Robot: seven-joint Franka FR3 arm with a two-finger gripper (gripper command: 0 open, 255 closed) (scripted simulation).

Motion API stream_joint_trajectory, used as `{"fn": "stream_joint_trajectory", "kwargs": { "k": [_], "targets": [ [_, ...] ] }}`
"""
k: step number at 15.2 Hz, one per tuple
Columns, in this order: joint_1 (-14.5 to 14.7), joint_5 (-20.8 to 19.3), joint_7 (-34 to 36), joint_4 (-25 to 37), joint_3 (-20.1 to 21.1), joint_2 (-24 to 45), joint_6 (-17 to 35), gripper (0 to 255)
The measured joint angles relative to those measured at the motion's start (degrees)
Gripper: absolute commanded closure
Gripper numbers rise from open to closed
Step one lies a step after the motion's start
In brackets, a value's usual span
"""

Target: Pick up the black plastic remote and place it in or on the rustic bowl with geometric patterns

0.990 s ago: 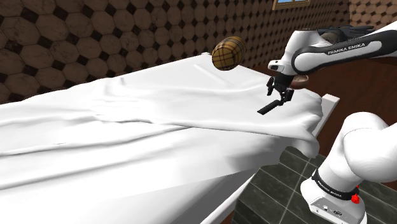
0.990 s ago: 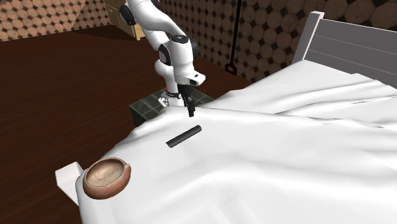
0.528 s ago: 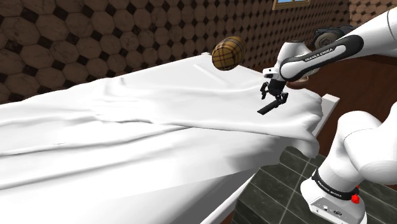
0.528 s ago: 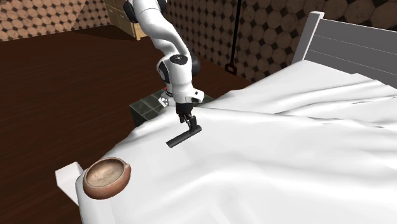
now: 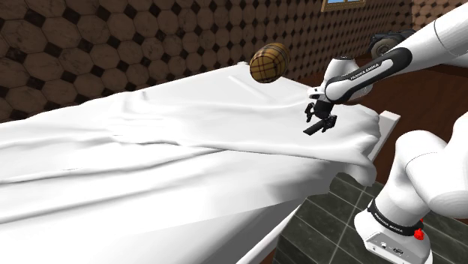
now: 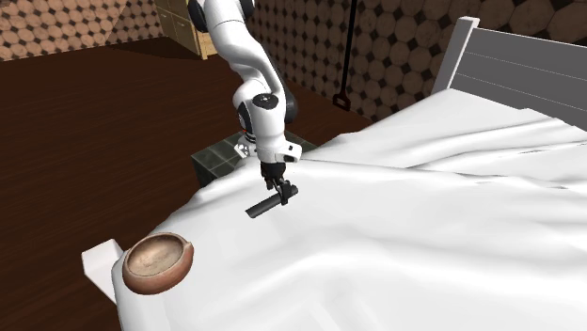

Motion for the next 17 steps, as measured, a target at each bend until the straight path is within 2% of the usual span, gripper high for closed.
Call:
{"fn": "stream_joint_trajectory", "kwargs": {
  "k": [5,6,17],
  "targets": [
    [0.2,0.2,-0.2,0.0,-0.2,0.3,0.2,0],
    [0.2,0.2,-0.2,0.0,-0.2,0.3,0.2,255],
    [-0.1,-0.1,0.1,0.2,0.1,-0.2,-0.5,255]
  ]
}}
